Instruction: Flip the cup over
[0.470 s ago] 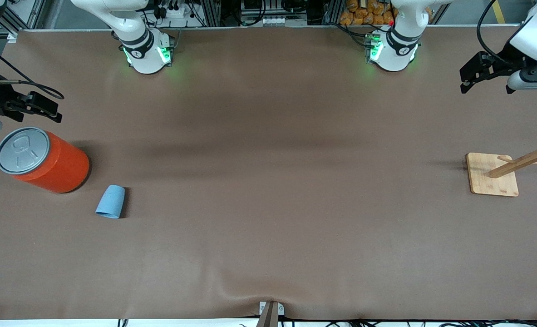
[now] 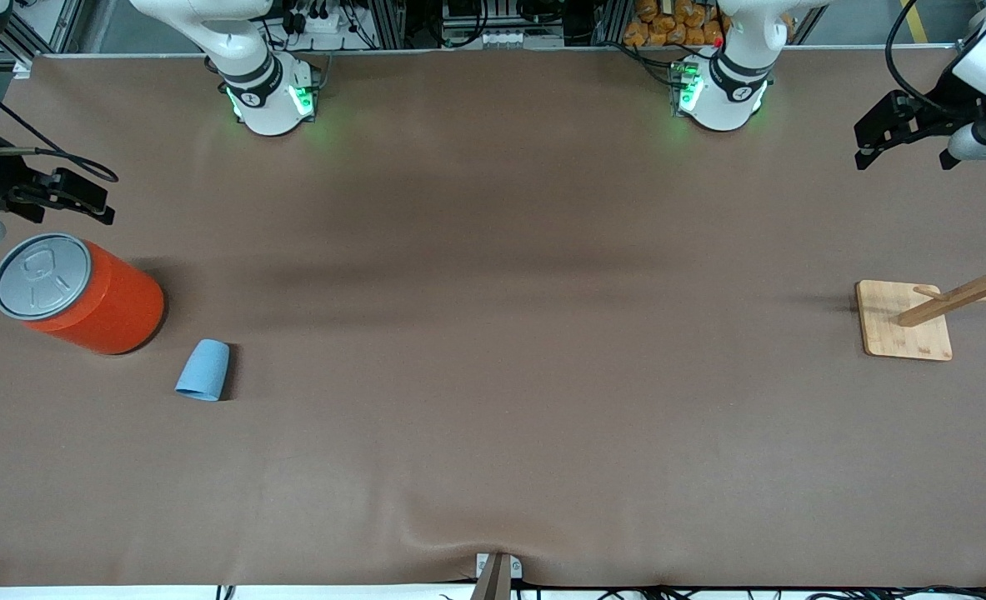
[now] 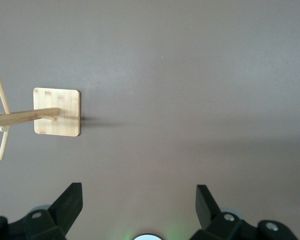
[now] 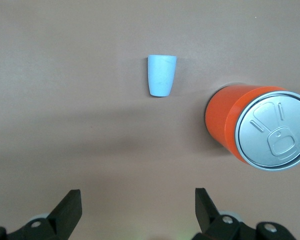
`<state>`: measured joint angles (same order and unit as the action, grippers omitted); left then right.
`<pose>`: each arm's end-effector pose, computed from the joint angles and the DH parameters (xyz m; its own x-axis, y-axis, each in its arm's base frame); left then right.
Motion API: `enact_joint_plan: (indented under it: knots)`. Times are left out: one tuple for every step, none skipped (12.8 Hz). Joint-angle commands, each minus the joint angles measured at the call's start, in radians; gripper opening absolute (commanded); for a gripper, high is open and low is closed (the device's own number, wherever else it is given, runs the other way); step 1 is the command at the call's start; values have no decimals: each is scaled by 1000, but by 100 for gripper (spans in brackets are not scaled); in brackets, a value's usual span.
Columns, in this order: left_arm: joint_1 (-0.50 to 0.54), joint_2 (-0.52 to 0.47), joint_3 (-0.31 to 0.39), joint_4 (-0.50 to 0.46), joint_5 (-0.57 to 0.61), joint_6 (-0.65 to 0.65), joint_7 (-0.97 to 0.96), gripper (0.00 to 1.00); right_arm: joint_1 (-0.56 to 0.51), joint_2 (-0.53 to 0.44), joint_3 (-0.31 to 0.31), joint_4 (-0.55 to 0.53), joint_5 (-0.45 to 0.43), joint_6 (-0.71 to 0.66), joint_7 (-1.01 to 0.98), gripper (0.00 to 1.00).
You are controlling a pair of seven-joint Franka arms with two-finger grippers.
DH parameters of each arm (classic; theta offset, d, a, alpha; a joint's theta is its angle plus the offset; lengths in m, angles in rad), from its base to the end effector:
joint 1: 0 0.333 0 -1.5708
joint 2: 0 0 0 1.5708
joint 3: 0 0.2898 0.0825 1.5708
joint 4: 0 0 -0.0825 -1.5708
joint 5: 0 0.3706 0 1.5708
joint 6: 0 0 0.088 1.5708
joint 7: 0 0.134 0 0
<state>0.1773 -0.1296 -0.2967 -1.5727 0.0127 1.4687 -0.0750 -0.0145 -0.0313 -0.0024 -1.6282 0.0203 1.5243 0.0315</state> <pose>0.4900 -0.0669 0.6255 0.9989 -0.0416 0.0238 -0.0404 -0.9980 -0.0487 0.5240 -0.0061 0.5580 0.9962 -0.0474 -0.0731 -0.0488 -0.9986 -0.0181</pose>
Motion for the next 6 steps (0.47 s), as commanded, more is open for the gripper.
enact_joint_plan:
  knots:
    - [11,13,-7,25,-11,-22,12,100,2,8,-4,-7,1,7,14,100]
    - [11,13,-7,23,-13,-22,12,100,1,19,-4,-9,1,10,14,100]
    - [11,13,-7,22,-13,-24,9,100,1,36,-4,-10,1,23,14,100]
    - [11,11,-7,22,-13,-25,11,100,-1,50,-4,-18,3,40,14,100]
    - [11,11,-7,19,-13,-27,8,100,-2,57,-4,-34,1,72,14,100]
    - [10,11,-7,19,-13,-28,4,100,-4,60,-4,-65,3,107,11,100]
